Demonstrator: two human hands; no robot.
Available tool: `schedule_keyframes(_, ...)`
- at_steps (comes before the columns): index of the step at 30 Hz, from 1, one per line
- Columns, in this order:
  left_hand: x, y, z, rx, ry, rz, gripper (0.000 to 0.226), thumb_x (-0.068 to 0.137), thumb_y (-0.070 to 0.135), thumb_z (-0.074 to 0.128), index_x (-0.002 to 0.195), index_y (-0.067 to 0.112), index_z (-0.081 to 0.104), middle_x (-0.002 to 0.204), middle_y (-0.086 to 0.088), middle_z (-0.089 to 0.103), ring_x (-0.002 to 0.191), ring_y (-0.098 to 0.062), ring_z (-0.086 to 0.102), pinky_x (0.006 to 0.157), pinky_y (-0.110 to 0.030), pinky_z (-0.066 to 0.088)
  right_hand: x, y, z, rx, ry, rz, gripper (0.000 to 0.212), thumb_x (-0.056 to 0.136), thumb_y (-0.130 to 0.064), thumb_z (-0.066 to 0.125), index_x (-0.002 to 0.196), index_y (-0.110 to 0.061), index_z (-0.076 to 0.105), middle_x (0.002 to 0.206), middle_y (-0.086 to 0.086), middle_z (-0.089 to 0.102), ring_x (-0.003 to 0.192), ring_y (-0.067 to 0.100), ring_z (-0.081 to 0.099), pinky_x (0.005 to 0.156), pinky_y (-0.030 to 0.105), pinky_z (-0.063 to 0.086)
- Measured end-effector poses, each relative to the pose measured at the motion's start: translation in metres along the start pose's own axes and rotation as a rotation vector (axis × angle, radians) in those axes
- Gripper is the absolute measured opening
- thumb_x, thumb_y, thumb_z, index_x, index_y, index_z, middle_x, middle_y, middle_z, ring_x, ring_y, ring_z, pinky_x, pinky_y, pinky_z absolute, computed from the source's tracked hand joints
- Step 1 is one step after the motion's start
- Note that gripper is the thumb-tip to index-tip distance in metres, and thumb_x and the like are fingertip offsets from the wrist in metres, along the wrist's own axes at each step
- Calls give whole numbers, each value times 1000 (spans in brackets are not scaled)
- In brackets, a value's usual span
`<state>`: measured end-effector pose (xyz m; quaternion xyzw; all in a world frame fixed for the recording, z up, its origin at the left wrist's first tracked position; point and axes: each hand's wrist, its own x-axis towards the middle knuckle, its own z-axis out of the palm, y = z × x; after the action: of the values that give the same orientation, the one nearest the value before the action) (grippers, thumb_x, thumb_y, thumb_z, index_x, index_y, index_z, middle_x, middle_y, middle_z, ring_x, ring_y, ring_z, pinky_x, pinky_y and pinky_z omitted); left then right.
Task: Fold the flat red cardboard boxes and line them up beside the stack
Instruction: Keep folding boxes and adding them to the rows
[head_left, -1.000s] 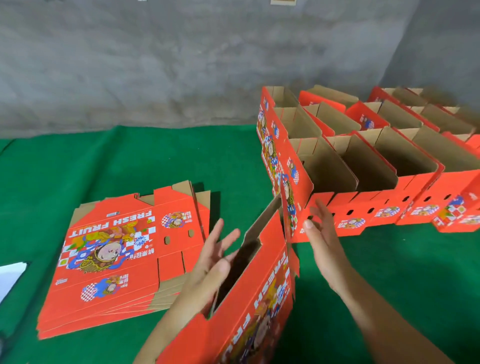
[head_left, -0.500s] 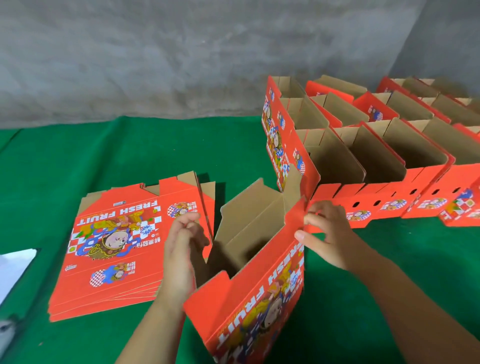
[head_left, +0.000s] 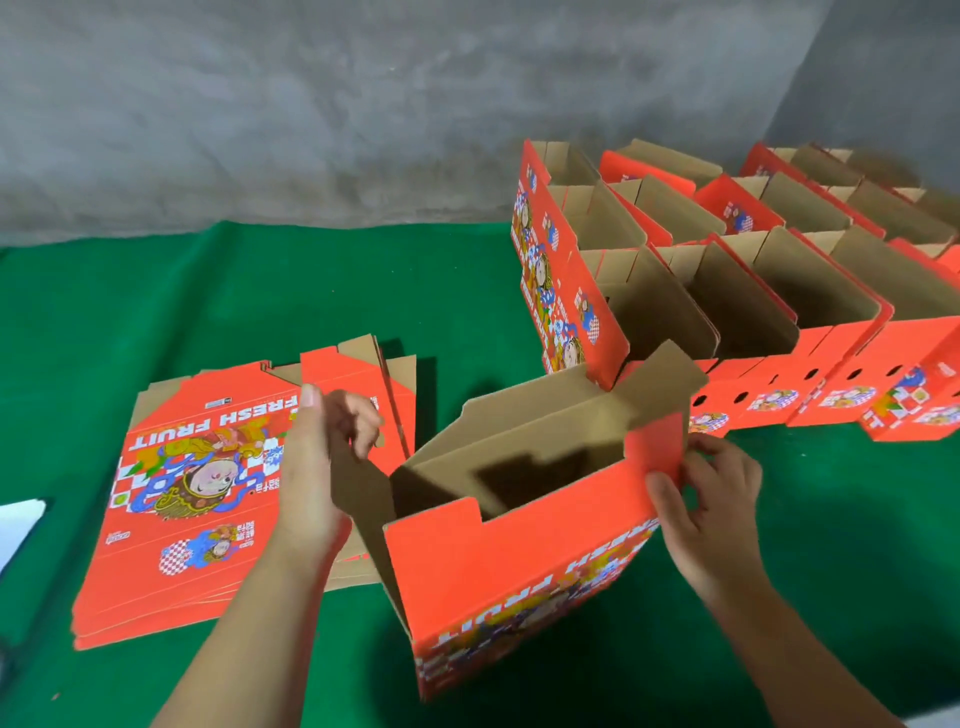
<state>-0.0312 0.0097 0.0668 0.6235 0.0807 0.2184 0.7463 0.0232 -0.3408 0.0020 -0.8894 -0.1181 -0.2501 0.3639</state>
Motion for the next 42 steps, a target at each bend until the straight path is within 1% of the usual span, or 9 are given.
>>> schedule_keyframes(6, -22, 12, -39, 160, -278, -189, 76, 94, 75, 38, 71, 12, 73, 74, -19, 71, 76, -22, 64, 72, -25, 51, -1, -24, -1, 155, -130, 261, 32, 87, -57, 63, 79, -27, 55, 79, -4, 58, 84, 23, 56, 75, 42, 44)
schedule_keyframes(9, -14, 36, -38, 511, -627, -439, 13, 77, 32, 76, 70, 22, 71, 135, -29, 65, 109, -18, 56, 98, -24, 46, -3, -30, -3, 427, -250, 338, 52, 94, -28, 73, 134, -50, 47, 121, -32, 61, 113, -4, 60, 90, 19, 47)
schedule_keyframes(12, -15, 51, -44, 851, -775, -199, 38, 90, 52, 46, 89, 39, 82, 149, 15, 57, 140, -11, 41, 122, -41, 24, -3, -37, -4, 381, -334, 230, 67, 99, -14, 64, 144, -57, 37, 141, -36, 49, 130, -15, 45, 96, -1, 33)
schedule_keyframes(15, -34, 60, -37, 1048, -913, -193, 43, 80, 79, 41, 115, 72, 64, 153, 45, 31, 147, 7, 14, 121, -38, 11, 0, -34, 1, 289, -309, 218, 45, 101, -10, 58, 130, -45, 58, 132, -8, 62, 122, 4, 56, 101, 13, 39)
schedule_keyframes(21, -31, 42, 2, 1299, -314, 308, 27, 98, 56, 51, 115, 56, 72, 143, 33, 54, 131, -13, 42, 103, -35, 20, 1, -14, -4, 404, -36, 504, 46, 93, -23, 57, 118, -61, 63, 127, -33, 63, 119, -13, 56, 107, 28, 42)
schedule_keyframes(25, -28, 18, 5, 504, 23, -20, 53, 93, 32, 71, 144, 39, 58, 143, 13, 61, 124, -6, 61, 107, -39, 45, -1, -15, -2, 447, 111, 598, 56, 83, -46, 59, 137, -59, 51, 144, -19, 55, 132, -5, 51, 115, 33, 38)
schedule_keyframes(30, -38, -16, 53, 214, -103, -109, 90, 92, -6, 71, 159, 29, 24, 160, 18, 39, 146, 7, 38, 124, -30, 33, 8, -22, 2, 362, 28, 524, 72, 87, -49, 57, 155, -35, 37, 148, -5, 45, 137, 7, 48, 121, 43, 35)
schedule_keyframes(37, -32, -27, 38, 403, 12, 126, 84, 92, 22, 67, 162, 39, 26, 164, 10, 40, 153, -11, 35, 128, -46, 27, 13, -37, -16, 90, -74, 419, 72, 91, -17, 69, 150, -44, 38, 152, 0, 22, 137, 27, 34, 115, 36, 26)
schedule_keyframes(42, -21, -30, 29, 690, 122, 196, 62, 103, 21, 56, 162, 22, 38, 157, 11, 40, 135, -16, 39, 118, -22, 23, 25, -76, -5, -339, -204, -267, 58, 80, -18, 78, 135, -23, 61, 133, 4, 54, 120, 33, 51, 103, 47, 41)
